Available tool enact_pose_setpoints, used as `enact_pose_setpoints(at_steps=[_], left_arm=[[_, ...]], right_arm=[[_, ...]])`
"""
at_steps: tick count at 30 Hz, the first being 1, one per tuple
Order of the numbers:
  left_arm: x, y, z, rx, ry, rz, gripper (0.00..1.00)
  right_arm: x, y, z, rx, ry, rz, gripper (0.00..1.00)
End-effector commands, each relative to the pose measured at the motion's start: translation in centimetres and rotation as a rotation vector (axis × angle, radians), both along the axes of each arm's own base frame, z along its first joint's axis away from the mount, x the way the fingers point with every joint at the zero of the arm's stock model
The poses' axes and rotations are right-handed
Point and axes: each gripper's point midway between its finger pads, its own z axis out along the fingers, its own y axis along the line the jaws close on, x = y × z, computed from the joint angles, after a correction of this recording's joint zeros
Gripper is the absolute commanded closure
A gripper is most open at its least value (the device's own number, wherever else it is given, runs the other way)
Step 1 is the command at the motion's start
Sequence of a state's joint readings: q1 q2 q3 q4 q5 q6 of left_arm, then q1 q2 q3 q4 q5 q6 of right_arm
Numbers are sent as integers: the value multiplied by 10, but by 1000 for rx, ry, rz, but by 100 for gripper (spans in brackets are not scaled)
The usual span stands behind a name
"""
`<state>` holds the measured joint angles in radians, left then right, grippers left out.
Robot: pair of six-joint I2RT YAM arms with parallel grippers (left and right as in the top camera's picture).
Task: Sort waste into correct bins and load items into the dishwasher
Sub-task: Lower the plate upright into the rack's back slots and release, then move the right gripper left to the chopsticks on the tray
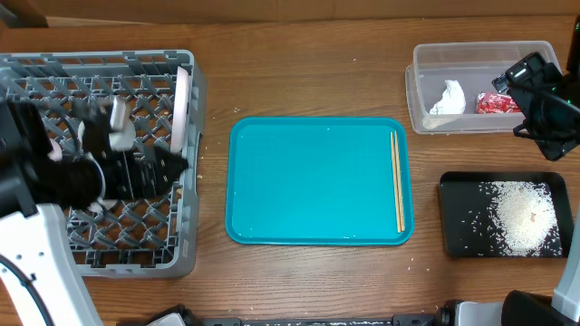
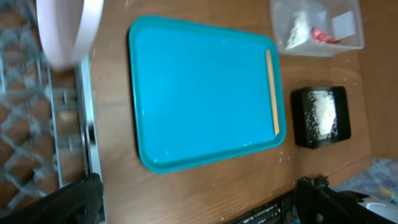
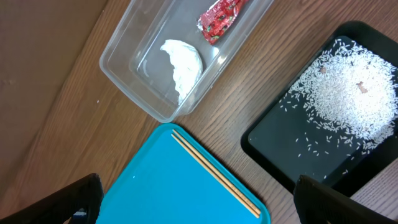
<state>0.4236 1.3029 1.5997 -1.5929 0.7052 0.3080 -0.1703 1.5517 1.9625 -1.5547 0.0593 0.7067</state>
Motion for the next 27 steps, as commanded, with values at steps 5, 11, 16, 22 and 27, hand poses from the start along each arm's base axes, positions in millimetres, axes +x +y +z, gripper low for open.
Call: enact_pose_setpoints(at_steps=[5, 11, 16, 22, 27], left_arm=[[-25, 11, -65, 20, 184, 108, 0], [-18, 15, -84, -36, 264, 178, 0], [-17, 0, -79, -215, 375, 290, 0], [-25, -4, -82, -222, 460, 347, 0], [-25, 11, -92, -125, 462, 380, 0]], right_arm=[[1, -2, 4, -10, -13, -4, 0], [1, -2, 4, -10, -13, -4, 0], [3, 10, 4, 57, -26, 25, 0], [0, 14, 2, 78, -12, 37, 0], [-10, 28, -6, 97, 44, 113, 0]])
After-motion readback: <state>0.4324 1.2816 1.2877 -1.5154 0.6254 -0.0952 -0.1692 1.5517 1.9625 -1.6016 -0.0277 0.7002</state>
